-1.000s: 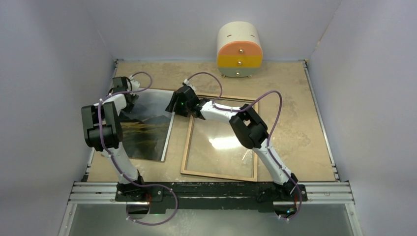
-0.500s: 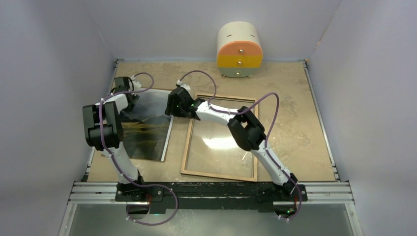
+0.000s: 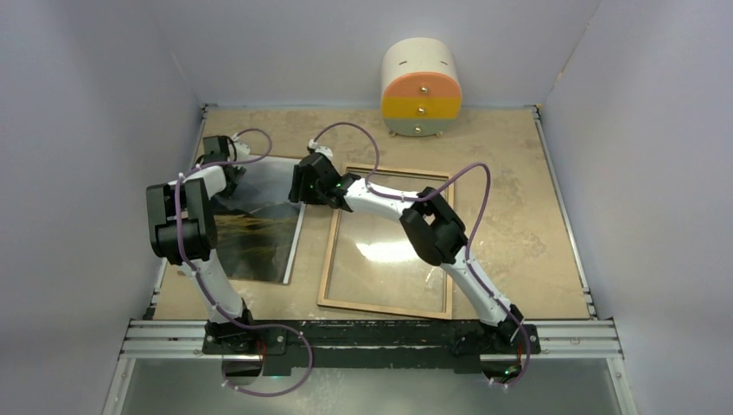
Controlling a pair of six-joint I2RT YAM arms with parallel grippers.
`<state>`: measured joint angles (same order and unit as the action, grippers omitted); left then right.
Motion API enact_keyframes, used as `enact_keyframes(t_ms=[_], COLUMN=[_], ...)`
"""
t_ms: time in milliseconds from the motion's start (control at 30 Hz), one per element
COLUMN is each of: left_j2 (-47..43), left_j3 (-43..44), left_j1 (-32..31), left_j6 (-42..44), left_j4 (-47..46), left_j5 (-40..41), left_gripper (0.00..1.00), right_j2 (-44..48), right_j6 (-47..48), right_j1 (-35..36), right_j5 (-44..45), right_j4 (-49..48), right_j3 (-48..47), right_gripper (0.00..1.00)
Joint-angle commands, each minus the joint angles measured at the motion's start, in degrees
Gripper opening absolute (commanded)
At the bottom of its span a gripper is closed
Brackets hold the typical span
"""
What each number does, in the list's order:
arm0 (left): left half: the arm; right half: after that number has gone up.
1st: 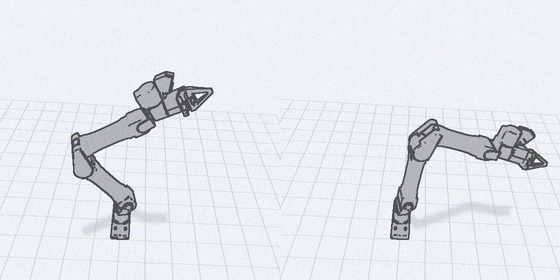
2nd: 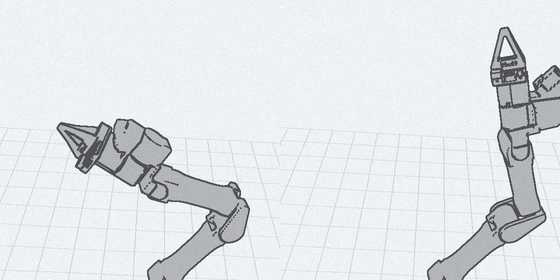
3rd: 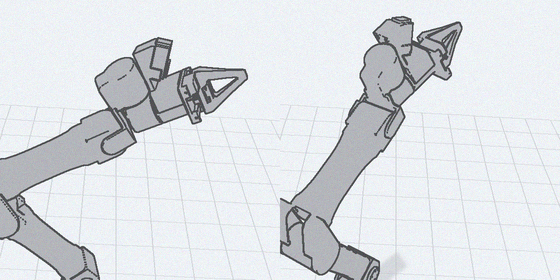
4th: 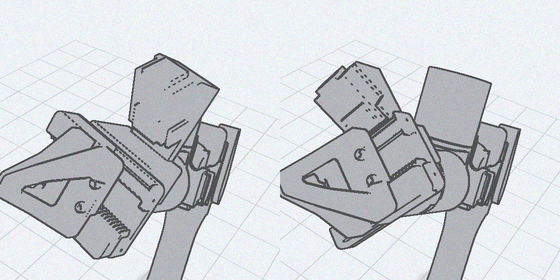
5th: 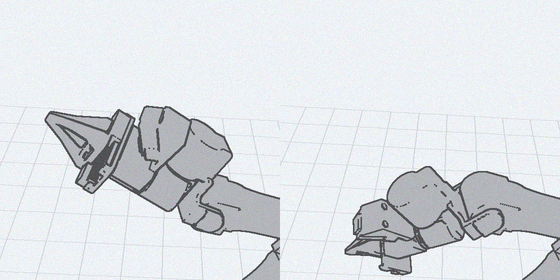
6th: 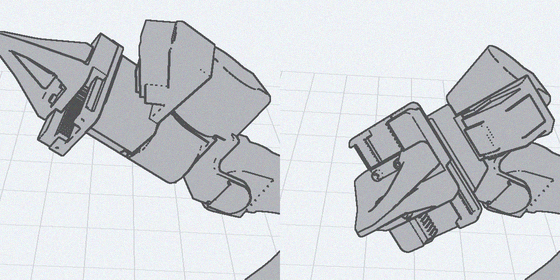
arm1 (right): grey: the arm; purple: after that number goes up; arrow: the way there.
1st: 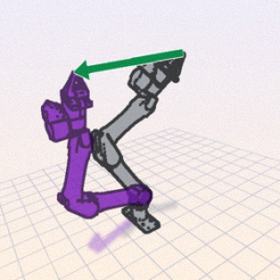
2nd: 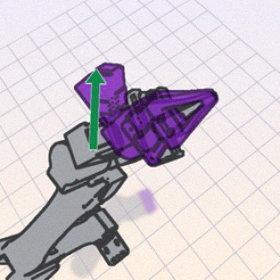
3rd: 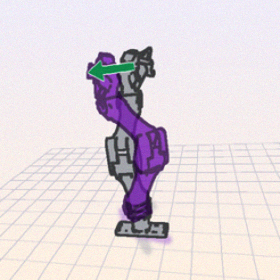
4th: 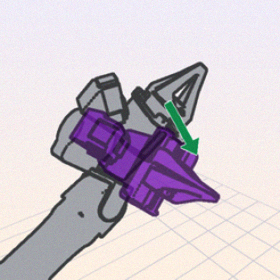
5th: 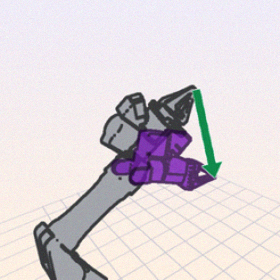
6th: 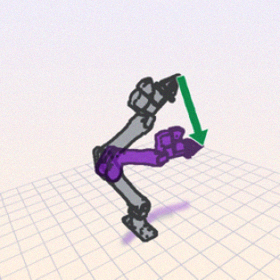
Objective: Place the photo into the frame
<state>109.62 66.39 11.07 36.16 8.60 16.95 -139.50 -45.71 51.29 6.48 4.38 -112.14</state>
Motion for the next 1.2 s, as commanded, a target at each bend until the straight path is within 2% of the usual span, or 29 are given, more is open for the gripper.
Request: enact_keyframes(t_ms=[0, 200, 500, 733, 967, 1067, 1167], left_j2=[5.8, 5.9, 5.7, 5.7, 5.6, 5.5, 5.6], left_j3=[-3.9, -3.9, -4.2, -4.5, -4.6, -4.5, -4.3], left_j1=[-0.4, -0.4, -0.4, -0.4, -0.4, -0.4, -0.4], left_j6=[-1.3, -1.1, -0.5, -0.4, 0.0, 0.0, -0.1], left_j4=[6.7, 6.7, 6.3, 6.3, 6.2, 6.5, 6.6], left_j5=[-6.1, -6.2, -6.1, -6.1, -6.0, -6.1, -6.2], left_gripper=[0.59, 0.59, 0.59, 0.58, 0.57, 0.57, 0.57], right_j2=[3.1, 3.9, 7.6, 8.0, 7.2, 6.8, 4.7], right_j6=[1.2, -1.5, -3.4, -11.8, -17.1, -23.0, -31.5], right_j1=[0.4, 0.3, 0.4, -0.9, -1.6, -2.4, -3.4], right_j5=[-1.9, -7.2, -9.5, -17.0, -20.1, -22.2, -24.6], right_j4=[-6.4, -11.9, -19.2, -30.3, -35.3, -42.5, -55.2], right_j3=[1.8, 5.1, 10.8, 14.5, 15.4, 19.1, 23.1], right_gripper=[0.60, 0.59, 0.59, 0.59, 0.60, 0.62, 0.64])
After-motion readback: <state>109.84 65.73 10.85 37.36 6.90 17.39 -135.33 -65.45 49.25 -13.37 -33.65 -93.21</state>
